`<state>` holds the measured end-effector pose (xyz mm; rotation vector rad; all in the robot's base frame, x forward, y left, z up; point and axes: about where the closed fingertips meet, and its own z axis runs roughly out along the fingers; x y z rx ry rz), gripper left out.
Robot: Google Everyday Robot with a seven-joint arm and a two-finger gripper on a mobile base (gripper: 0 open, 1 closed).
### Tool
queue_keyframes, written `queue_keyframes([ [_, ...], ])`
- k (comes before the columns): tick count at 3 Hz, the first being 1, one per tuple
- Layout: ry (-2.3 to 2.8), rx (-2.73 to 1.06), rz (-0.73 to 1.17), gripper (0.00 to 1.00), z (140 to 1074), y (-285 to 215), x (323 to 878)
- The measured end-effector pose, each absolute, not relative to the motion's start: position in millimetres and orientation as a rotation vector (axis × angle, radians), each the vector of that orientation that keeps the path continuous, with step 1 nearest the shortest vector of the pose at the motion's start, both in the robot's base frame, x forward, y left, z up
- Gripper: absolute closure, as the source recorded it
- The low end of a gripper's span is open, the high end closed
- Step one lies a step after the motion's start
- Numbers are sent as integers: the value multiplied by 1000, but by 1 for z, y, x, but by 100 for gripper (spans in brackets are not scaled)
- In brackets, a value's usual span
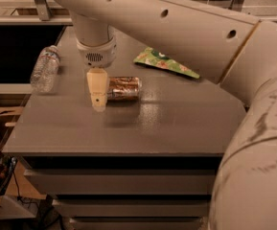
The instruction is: Place orange can upright
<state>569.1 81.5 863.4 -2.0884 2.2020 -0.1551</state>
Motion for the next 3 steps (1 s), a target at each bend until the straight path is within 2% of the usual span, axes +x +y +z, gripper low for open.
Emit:
queue_keyframes([
  [3,2201,-2020,-61,0,845,79,565],
])
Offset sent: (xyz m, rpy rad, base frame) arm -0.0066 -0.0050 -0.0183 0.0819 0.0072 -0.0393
